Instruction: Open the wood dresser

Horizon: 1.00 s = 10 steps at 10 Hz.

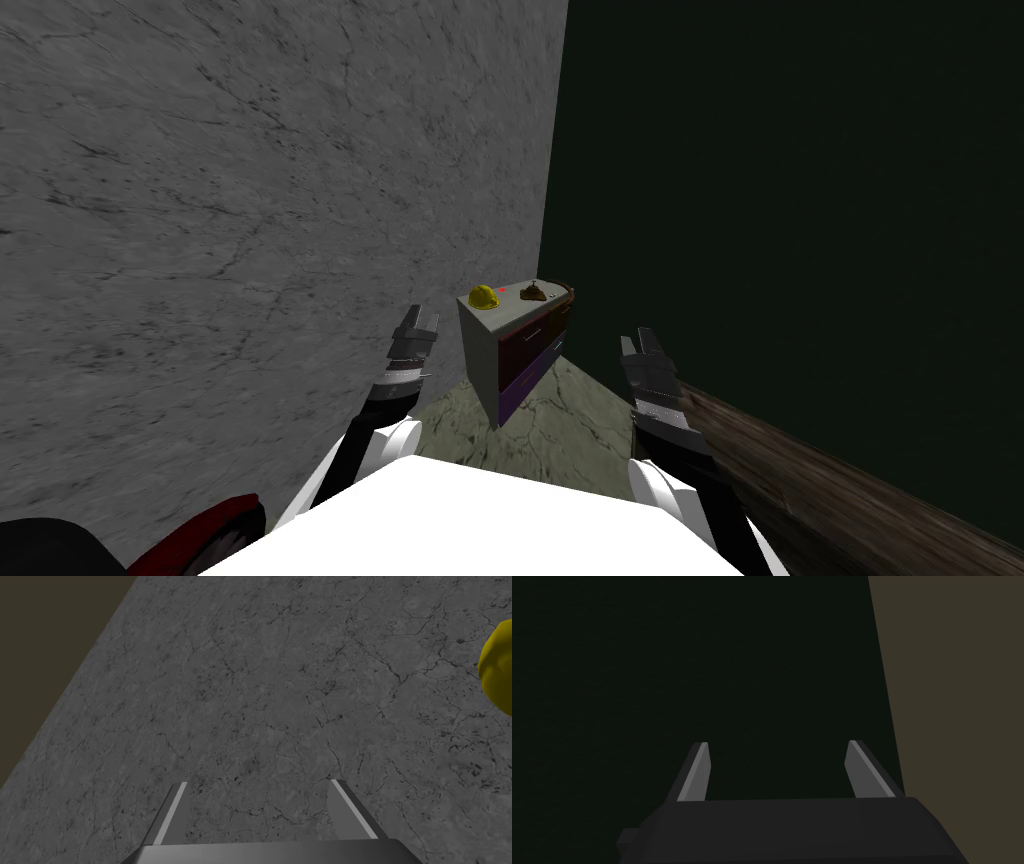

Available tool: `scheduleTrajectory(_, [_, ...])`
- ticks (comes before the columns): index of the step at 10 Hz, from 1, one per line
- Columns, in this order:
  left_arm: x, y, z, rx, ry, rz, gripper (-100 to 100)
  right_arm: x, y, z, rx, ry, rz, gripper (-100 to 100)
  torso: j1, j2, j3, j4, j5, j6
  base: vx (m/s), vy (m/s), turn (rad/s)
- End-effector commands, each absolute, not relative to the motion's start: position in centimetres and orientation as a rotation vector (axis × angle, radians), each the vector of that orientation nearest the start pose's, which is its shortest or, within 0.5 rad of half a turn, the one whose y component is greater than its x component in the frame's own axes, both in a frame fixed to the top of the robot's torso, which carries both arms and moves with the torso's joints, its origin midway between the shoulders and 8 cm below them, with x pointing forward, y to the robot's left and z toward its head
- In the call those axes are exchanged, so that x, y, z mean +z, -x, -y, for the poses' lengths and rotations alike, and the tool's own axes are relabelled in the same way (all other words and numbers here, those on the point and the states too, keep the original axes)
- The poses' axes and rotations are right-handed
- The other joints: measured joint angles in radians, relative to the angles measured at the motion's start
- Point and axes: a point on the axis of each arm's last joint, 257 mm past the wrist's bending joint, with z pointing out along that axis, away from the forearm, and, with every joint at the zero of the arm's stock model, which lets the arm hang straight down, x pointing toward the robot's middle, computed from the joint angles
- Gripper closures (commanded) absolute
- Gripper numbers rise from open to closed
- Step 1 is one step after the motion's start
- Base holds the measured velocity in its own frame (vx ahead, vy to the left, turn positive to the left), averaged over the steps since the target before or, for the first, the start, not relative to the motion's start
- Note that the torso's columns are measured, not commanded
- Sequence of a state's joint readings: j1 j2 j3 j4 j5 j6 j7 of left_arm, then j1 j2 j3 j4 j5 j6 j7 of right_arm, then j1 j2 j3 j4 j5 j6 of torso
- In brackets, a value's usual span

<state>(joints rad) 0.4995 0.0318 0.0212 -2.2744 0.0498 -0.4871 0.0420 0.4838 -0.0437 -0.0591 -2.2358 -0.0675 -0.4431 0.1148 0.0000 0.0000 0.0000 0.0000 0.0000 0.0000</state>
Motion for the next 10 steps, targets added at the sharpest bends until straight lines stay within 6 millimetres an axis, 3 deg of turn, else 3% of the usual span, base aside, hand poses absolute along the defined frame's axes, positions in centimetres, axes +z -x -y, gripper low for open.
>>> scheduleTrajectory(1, [2.05,-34.55,-28.98,-1.349,0.694,-0.606,0,0.1,-35.83,30.63,1.165,-0.685,-0.691,0,0.0,0.04,-0.082,0.041,0.0,0.0,0.0,0.0,0.0])
scheduleTrajectory(9, [2.06,-34.54,-28.98,-1.349,0.694,-0.606,0,0.12,-35.82,30.63,1.165,-0.684,-0.69,0,0.0,0.618,-1.234,0.617,0.0,0.0,0.0,0.0,0.0])
scheduleTrajectory(10, [2.06,-34.54,-28.98,-1.349,0.694,-0.606,0,-0.15,-36.25,30.28,1.208,-0.687,-0.707,-100,0.0,0.691,-1.382,0.691,0.0,0.0,0.016,-0.013,0.072])
